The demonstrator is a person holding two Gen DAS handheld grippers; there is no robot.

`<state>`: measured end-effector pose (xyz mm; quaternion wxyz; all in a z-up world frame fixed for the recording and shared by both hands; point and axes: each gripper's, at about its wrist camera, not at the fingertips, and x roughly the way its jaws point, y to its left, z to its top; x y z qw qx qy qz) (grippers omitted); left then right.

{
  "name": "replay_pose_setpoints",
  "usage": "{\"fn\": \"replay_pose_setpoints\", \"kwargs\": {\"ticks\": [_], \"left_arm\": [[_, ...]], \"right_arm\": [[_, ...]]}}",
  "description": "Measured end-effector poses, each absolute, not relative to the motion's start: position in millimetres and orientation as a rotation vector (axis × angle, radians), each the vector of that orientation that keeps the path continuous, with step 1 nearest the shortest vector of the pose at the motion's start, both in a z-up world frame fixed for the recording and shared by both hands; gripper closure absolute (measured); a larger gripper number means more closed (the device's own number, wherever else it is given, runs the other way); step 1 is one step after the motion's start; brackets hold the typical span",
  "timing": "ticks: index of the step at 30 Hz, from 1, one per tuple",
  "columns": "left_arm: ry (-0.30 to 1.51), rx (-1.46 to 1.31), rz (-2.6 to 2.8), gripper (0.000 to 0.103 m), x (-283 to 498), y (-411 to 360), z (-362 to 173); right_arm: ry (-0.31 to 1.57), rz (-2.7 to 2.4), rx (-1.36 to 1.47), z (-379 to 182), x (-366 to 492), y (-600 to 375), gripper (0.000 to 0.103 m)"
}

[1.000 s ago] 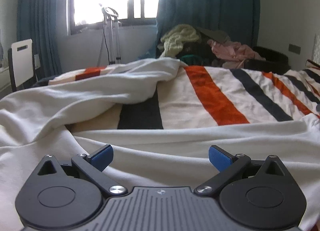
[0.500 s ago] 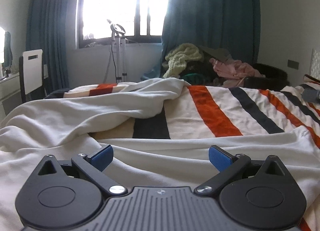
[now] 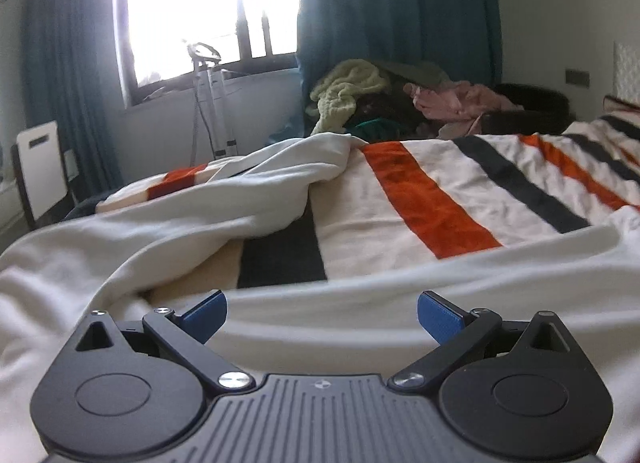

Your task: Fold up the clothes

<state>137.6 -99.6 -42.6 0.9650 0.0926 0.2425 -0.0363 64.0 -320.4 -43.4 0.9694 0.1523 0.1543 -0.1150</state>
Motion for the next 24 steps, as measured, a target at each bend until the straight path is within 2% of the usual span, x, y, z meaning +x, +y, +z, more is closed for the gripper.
{"fn": "replay_pose_setpoints", "kwargs": {"ticks": [13,18,20,21,23,24], "left_arm": [[0.44,0.405,0.03,0.001,422,-189,-82],[0.415,0.502,0.065,0.001,508,-221,-101],[0.404,0.55,0.07,0.007,533,-231,-107],[0.405,0.549,0.077,0.017,543,-231,-107],[0.413,0.52,0.095,0.05,560,-228,-101],[0.417,0.505,0.104,0.078,569,-226,-98]], "right_arm": [[0.337,-0.275,0.363,-80,125,-323,0.031],[0.371,-0.311,0.39,-108,159,-333,0.031],[0.403,-0.321,0.425,-118,170,-338,0.031],[0.419,-0.33,0.435,-123,175,-339,0.031],[0.431,-0.327,0.442,-126,182,-341,0.031],[0.423,-0.326,0.441,-127,182,-341,0.031]]}}
